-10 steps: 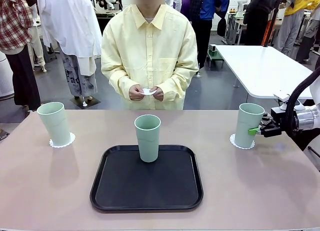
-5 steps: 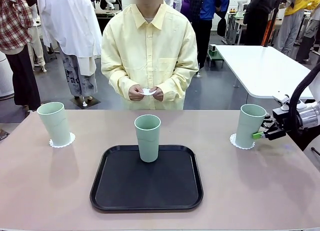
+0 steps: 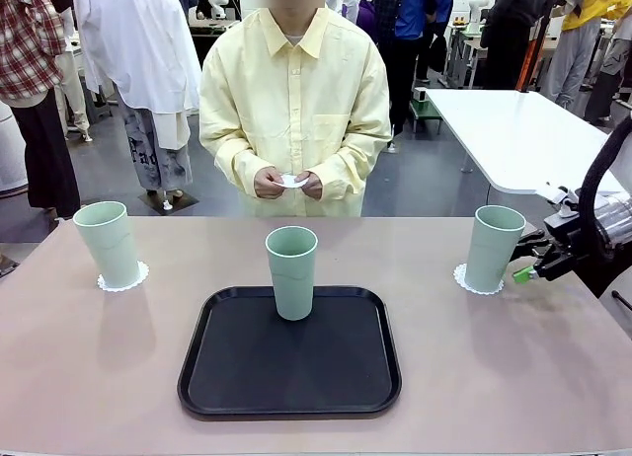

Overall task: Place coasters on the table and set cups on them.
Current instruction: Take one Reusable plastic cup from the Flat Tray and place it on a coaster set by the human.

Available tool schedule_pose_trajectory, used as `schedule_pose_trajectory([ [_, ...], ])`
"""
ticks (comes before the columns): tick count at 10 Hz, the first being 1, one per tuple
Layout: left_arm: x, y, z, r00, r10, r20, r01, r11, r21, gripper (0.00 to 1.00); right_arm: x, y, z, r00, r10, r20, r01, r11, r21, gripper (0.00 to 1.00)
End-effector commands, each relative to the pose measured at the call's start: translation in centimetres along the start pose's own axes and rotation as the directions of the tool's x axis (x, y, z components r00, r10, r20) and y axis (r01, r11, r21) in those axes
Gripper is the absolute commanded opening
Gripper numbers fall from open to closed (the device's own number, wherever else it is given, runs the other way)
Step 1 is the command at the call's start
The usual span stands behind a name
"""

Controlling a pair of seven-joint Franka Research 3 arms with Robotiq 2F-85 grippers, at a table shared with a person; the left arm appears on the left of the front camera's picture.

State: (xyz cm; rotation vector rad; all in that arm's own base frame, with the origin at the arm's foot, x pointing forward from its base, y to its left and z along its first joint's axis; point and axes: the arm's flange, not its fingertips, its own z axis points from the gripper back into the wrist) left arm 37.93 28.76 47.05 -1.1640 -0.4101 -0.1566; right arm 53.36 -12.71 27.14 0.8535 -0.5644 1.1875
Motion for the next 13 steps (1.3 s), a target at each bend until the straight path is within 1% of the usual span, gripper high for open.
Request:
schedule_pose_trajectory([
  [1,0.0,-0.2,0.2,1.000,-0.004,0.004,0.004,1.000,-0.005,1.00,2.2,2.6,1.7,0.994,-0.053,-0.093,0.048,0.997,-0.061,1.00],
  [2,0.0,-0.2,0.2,1.000,-0.004,0.004,0.004,1.000,-0.005,1.00,3.9,4.2,3.4,0.990,-0.082,-0.115,0.068,0.990,-0.121,1.00],
  [3,0.0,-0.2,0.2,1.000,-0.004,0.004,0.004,1.000,-0.005,1.00,6.0,6.0,5.2,0.971,-0.180,-0.156,0.146,0.967,-0.209,1.00],
  [4,0.0,-0.2,0.2,1.000,-0.004,0.004,0.004,1.000,-0.005,1.00,8.0,7.5,6.9,0.940,-0.287,-0.187,0.219,0.924,-0.314,1.00],
  [5,0.0,-0.2,0.2,1.000,-0.004,0.004,0.004,1.000,-0.005,1.00,10.2,9.0,8.3,0.907,-0.357,-0.225,0.249,0.884,-0.396,1.00],
  [6,0.0,-0.2,0.2,1.000,-0.004,0.004,0.004,1.000,-0.005,1.00,12.0,10.0,9.1,0.865,-0.428,-0.264,0.278,0.844,-0.459,1.00],
  [7,0.0,-0.2,0.2,1.000,-0.004,0.004,0.004,1.000,-0.005,1.00,13.9,10.8,9.6,0.821,-0.497,-0.281,0.314,0.805,-0.504,1.00],
  [8,0.0,-0.2,0.2,1.000,-0.004,0.004,0.004,1.000,-0.005,1.00,15.9,11.8,9.6,0.793,-0.535,-0.292,0.353,0.793,-0.496,1.00],
  [9,0.0,-0.2,0.2,1.000,-0.004,0.004,0.004,1.000,-0.005,1.00,17.6,12.5,9.3,0.777,-0.557,-0.293,0.358,0.774,-0.522,1.00],
  [10,0.0,-0.2,0.2,1.000,-0.004,0.004,0.004,1.000,-0.005,1.00,18.9,12.8,8.9,0.744,-0.595,-0.304,0.358,0.740,-0.569,1.00],
  [11,0.0,-0.2,0.2,1.000,-0.004,0.004,0.004,1.000,-0.005,1.00,19.9,12.9,8.5,0.727,-0.618,-0.301,0.367,0.719,-0.591,1.00],
  [12,0.0,-0.2,0.2,1.000,-0.004,0.004,0.004,1.000,-0.005,1.00,20.6,12.8,7.9,0.723,-0.626,-0.292,0.379,0.713,-0.591,1.00],
  [13,0.0,-0.2,0.2,1.000,-0.004,0.004,0.004,1.000,-0.005,1.00,21.2,12.6,7.5,0.708,-0.653,-0.269,0.420,0.696,-0.582,1.00],
])
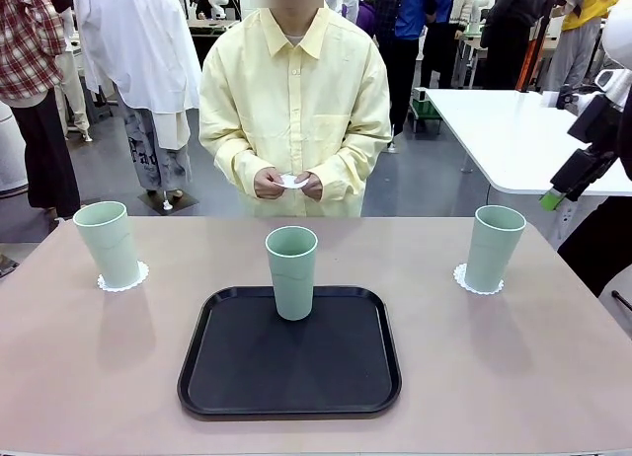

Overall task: Place coasters on the table and set cups on them.
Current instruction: Take one Reusable plastic cup from the Flat Tray and place it on a coaster set by the human.

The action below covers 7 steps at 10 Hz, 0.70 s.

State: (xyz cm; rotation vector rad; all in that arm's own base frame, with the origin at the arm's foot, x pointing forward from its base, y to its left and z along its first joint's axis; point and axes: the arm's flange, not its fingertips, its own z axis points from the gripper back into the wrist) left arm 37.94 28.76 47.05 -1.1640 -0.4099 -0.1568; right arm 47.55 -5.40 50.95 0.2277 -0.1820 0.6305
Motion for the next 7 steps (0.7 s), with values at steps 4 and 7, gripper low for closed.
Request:
schedule_pose_trajectory([
  [4,-0.04,-0.21,0.16,1.000,-0.004,0.004,0.004,1.000,-0.005,1.00,-0.63,-0.58,0.03,1.000,0.020,0.004,-0.020,1.000,-0.007,1.00],
  [7,-0.04,-0.21,0.16,1.000,-0.004,0.004,0.004,1.000,-0.005,1.00,-0.63,-0.58,0.03,1.000,0.020,0.004,-0.020,1.000,-0.007,1.00],
])
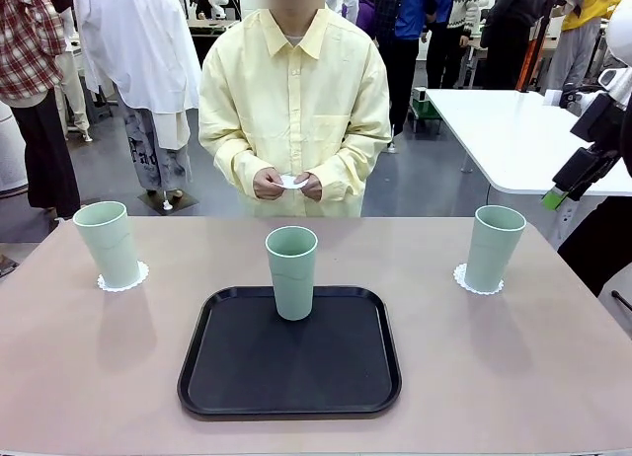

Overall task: Place coasters on the table and set cups on them.
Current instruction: Take one Reusable plastic cup from the Flat Tray and place it on a coaster set by the human.

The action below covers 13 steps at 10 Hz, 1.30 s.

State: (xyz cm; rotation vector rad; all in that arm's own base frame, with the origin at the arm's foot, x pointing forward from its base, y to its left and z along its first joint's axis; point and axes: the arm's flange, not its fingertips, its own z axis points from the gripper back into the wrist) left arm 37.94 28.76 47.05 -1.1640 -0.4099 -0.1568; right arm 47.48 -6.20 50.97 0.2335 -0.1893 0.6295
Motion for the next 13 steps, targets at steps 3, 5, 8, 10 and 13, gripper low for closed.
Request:
schedule_pose_trajectory([
  [3,0.0,-0.2,0.2,1.000,-0.004,0.004,0.004,1.000,-0.005,1.00,-0.1,0.0,-0.2,1.000,0.020,-0.005,-0.020,1.000,-0.010,1.00],
  [5,0.0,-0.2,0.2,1.000,-0.004,0.004,0.004,1.000,-0.005,1.00,-0.1,0.0,-0.2,1.000,0.020,-0.005,-0.020,1.000,-0.010,1.00],
  [8,0.0,-0.2,0.2,1.000,-0.004,0.004,0.004,1.000,-0.005,1.00,-1.4,1.2,0.9,0.996,-0.077,-0.036,0.079,0.996,0.040,1.00],
  [10,0.0,-0.2,0.2,1.000,-0.004,0.004,0.004,1.000,-0.005,1.00,-4.2,2.0,3.3,0.963,-0.267,-0.039,0.270,0.959,0.091,1.00],
  [13,0.0,-0.2,0.2,1.000,-0.004,0.004,0.004,1.000,-0.005,1.00,-8.8,-3.2,5.5,0.929,-0.366,0.056,0.301,0.836,0.459,1.00],
])
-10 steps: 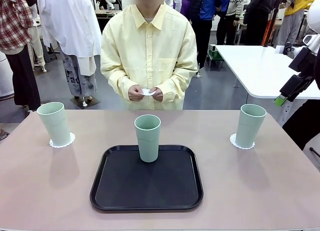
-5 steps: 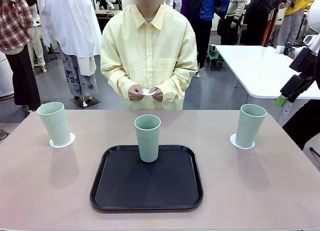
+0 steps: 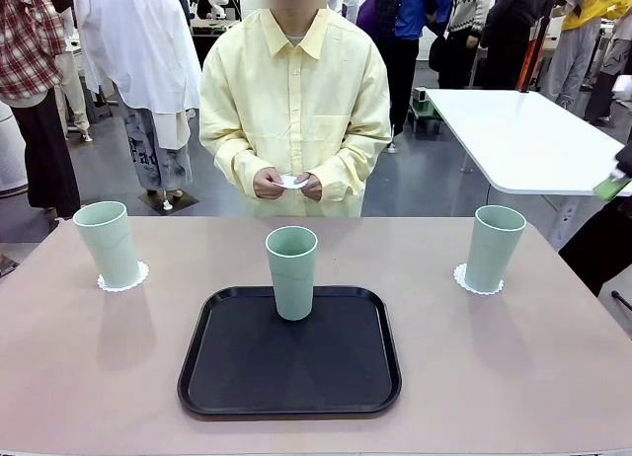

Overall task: Place coasters on the table and set cups on them.
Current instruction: Take one Reusable plastic cup from the Flat Tray and place it on a coaster set by the human.

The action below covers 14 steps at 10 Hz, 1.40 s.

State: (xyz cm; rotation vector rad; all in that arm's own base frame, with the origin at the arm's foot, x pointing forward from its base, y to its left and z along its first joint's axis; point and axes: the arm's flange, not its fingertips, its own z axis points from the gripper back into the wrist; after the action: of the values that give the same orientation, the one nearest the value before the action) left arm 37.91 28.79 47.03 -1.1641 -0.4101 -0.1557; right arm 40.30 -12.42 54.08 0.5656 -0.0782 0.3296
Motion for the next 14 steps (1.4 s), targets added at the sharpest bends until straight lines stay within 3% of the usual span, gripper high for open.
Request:
schedule_pose_trajectory([
  [1,0.0,-0.2,0.1,1.000,-0.004,0.004,0.004,1.000,-0.005,1.00,-0.2,-5.6,1.4,0.986,-0.034,0.162,-0.012,0.961,0.278,1.00],
  [4,0.0,-0.2,0.1,1.000,-0.004,0.004,0.004,1.000,-0.005,1.00,-2.4,-12.2,0.1,0.939,-0.044,0.342,-0.141,0.856,0.497,1.00],
  [7,0.0,-0.2,0.1,1.000,-0.004,0.004,0.004,1.000,-0.005,1.00,-4.1,-15.7,-2.5,0.953,-0.070,0.294,-0.132,0.777,0.615,1.00],
  [14,0.0,-0.2,0.1,1.000,-0.004,0.004,0.004,1.000,-0.005,1.00,-5.8,-17.2,-3.8,0.949,-0.118,0.292,-0.099,0.769,0.632,1.00],
])
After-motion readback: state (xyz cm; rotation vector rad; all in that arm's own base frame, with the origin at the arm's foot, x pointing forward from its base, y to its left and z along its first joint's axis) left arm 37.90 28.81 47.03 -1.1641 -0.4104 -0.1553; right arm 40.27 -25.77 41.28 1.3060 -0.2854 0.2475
